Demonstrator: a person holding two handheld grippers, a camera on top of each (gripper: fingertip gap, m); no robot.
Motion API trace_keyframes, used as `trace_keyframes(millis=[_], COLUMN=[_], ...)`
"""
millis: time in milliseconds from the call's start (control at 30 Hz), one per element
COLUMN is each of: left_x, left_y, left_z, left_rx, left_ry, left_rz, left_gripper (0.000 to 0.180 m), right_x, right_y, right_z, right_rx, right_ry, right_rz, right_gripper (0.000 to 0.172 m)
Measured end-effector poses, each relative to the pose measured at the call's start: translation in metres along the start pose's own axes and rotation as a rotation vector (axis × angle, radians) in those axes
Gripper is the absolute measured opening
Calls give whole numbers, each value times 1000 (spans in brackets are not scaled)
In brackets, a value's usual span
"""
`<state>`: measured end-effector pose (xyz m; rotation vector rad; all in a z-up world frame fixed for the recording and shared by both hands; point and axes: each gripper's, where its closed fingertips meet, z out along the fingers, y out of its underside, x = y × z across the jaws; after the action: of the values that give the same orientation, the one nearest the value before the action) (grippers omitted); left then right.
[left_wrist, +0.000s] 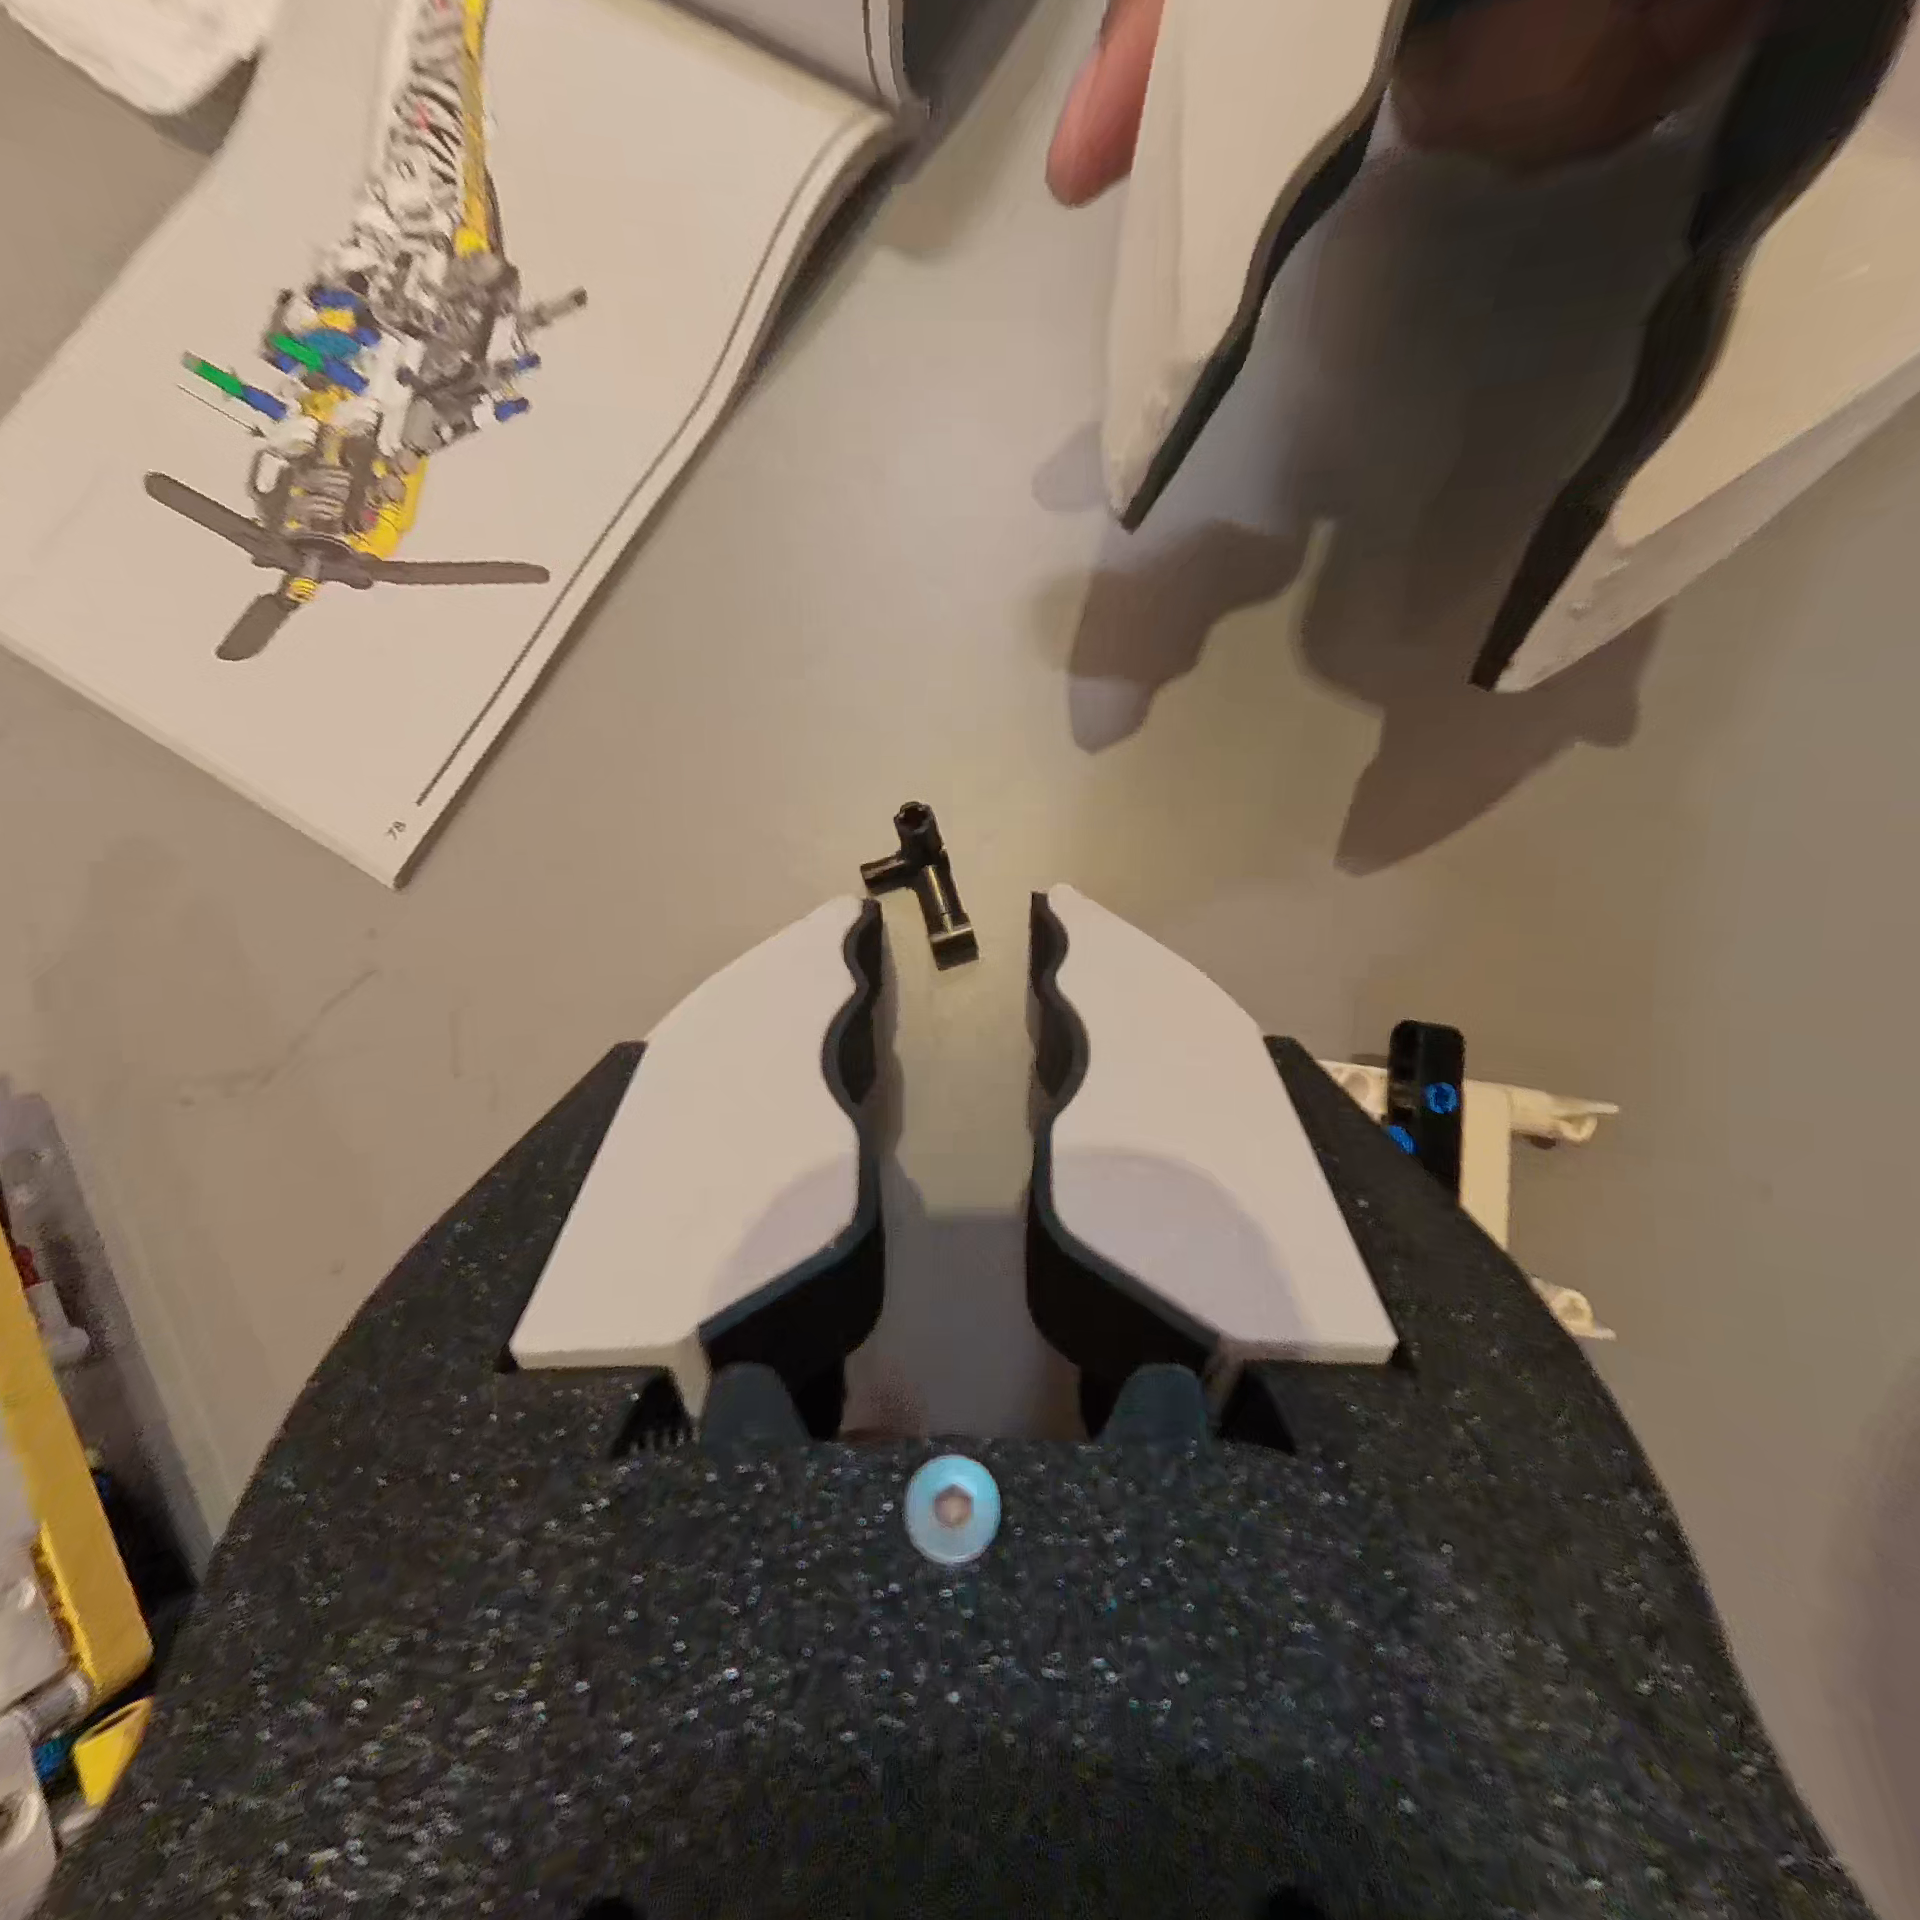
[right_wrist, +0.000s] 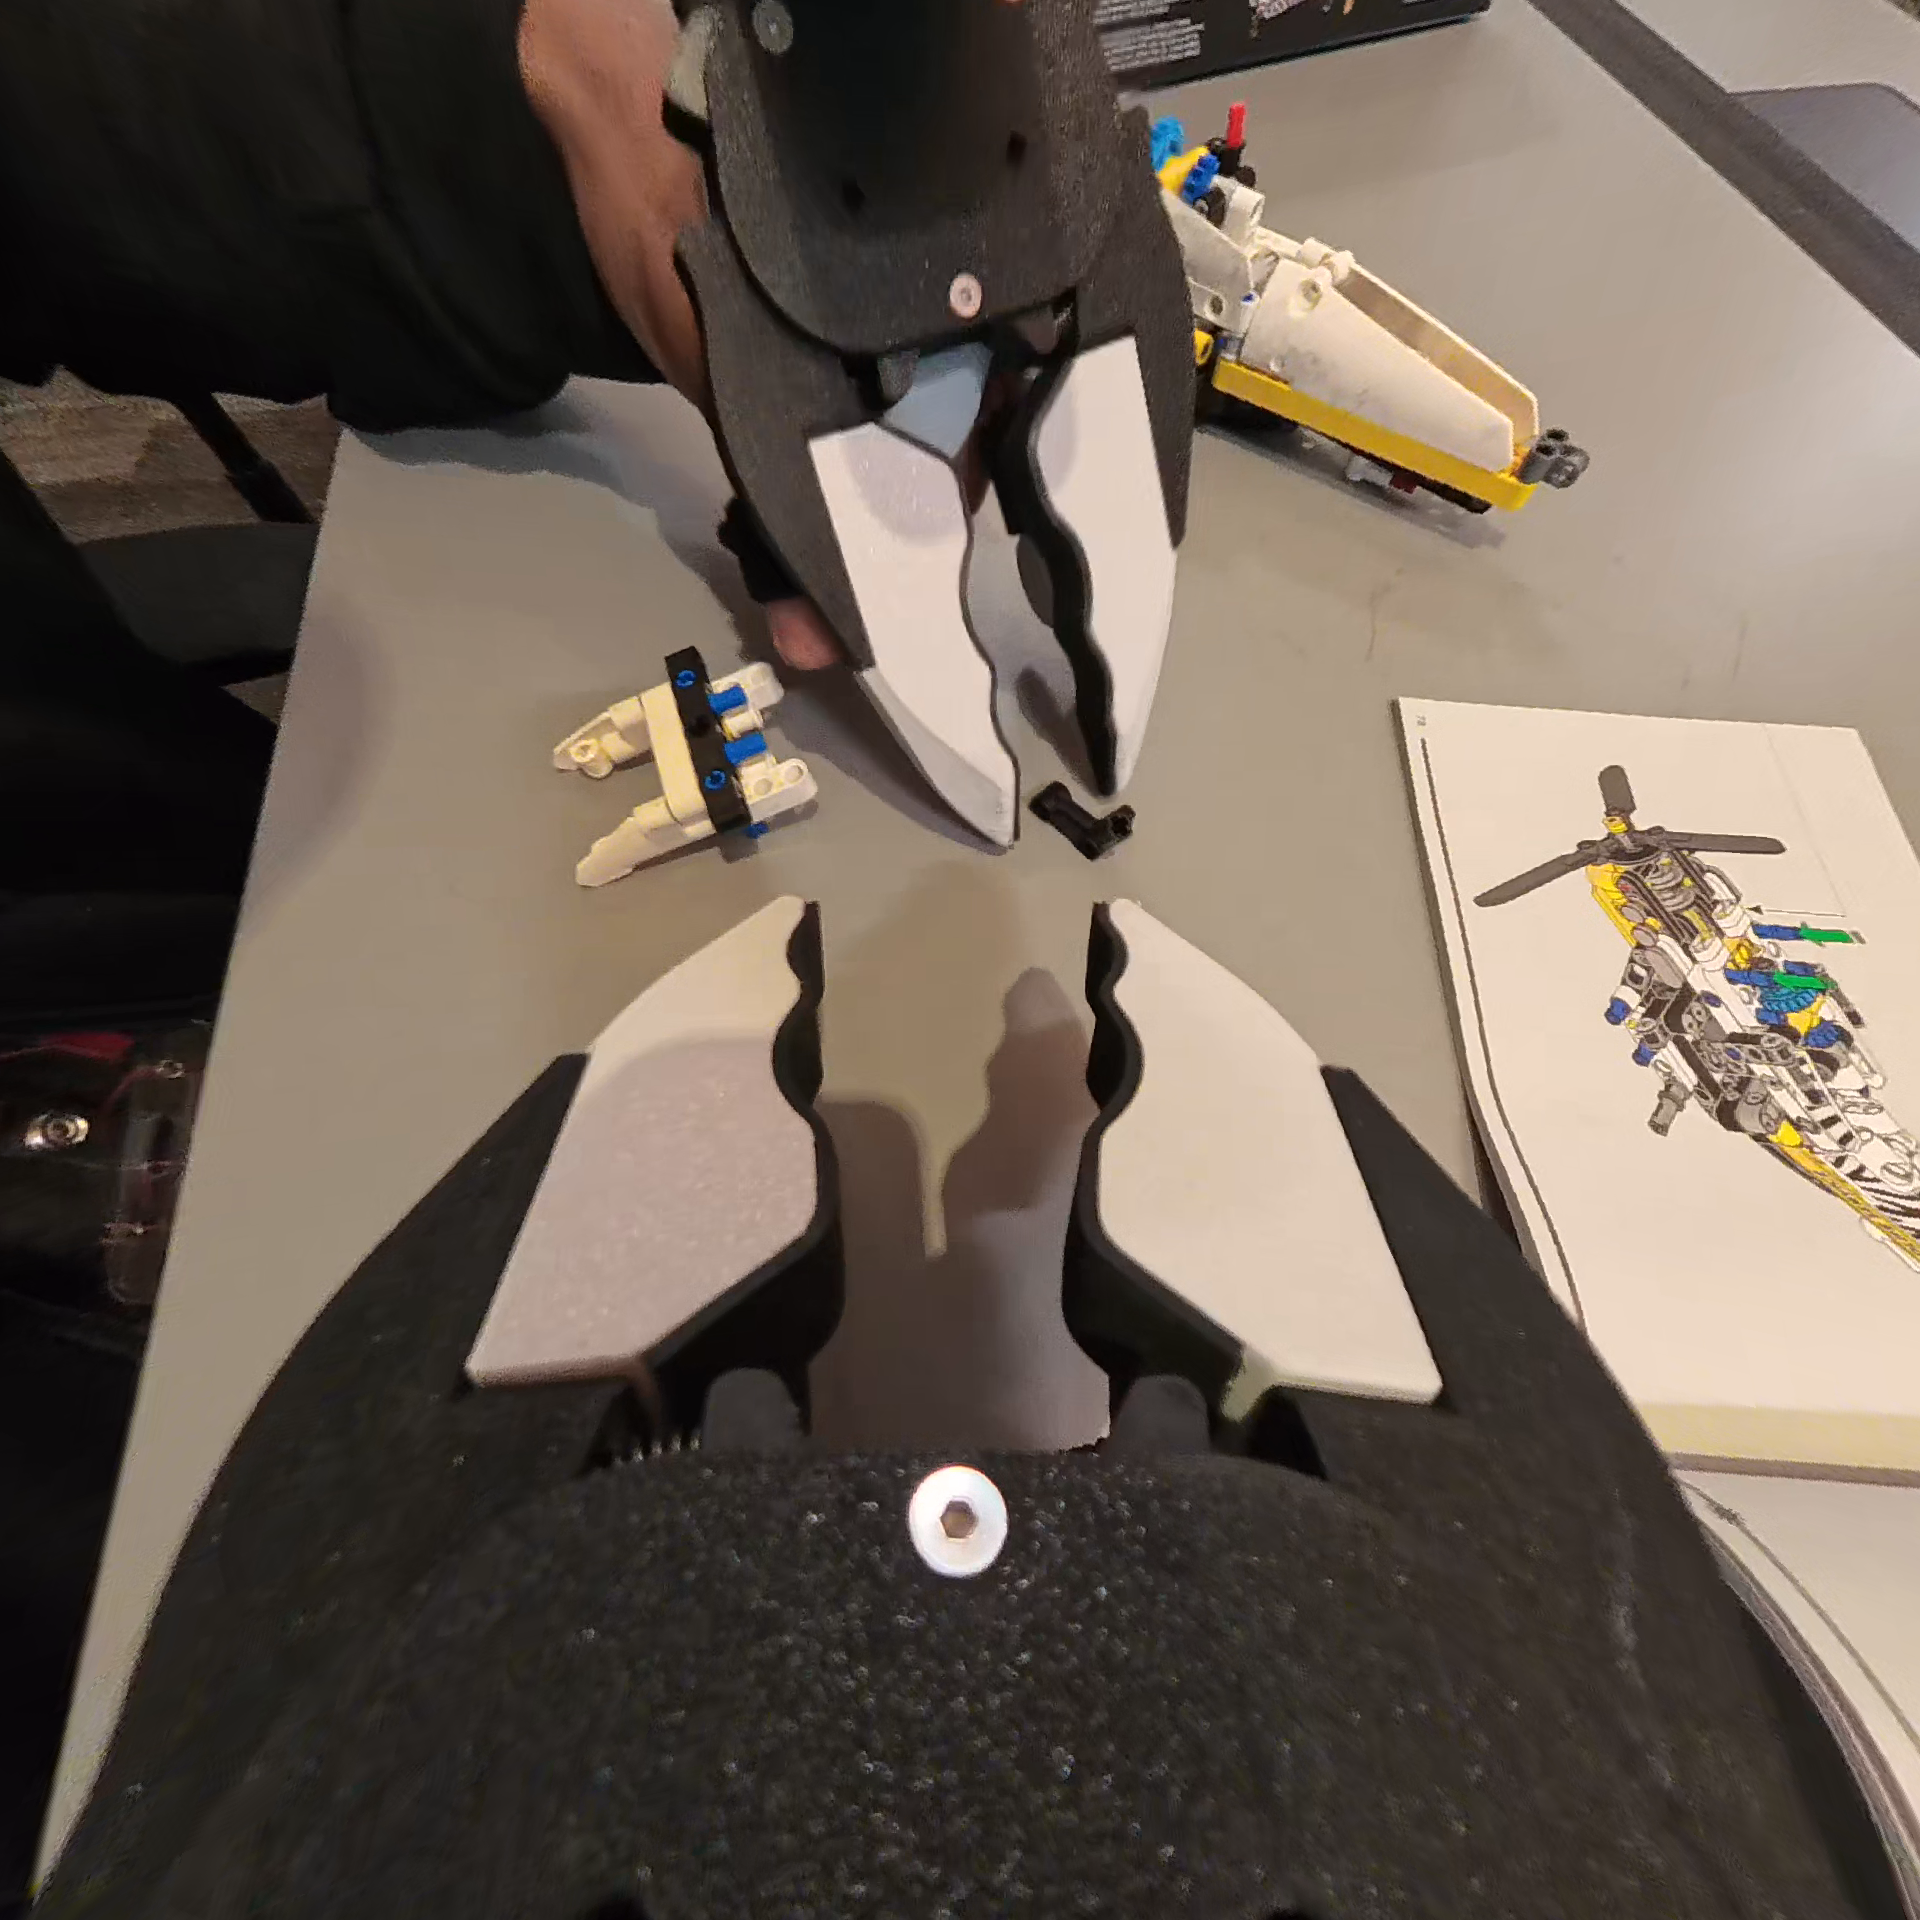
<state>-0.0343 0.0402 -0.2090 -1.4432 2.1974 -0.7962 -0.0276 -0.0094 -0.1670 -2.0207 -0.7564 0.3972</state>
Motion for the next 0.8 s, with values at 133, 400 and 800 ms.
trace_keyframes(millis=[133, 400, 800], left_x=[-2, 17, 45], left_y=[0, -39, -51], left_z=[7, -16, -29], left_rx=[-15, 237, 278], left_ry=[-22, 363, 804], left_rz=[26, -196, -364], left_gripper=[9, 8, 9], right_x=[6, 28, 1], right_y=[2, -3, -20], right_z=[4, 8, 11], right_rx=[4, 34, 176], right_ry=[18, 111, 4], right_rz=[-5, -308, -539], right_gripper=[50, 52, 18])
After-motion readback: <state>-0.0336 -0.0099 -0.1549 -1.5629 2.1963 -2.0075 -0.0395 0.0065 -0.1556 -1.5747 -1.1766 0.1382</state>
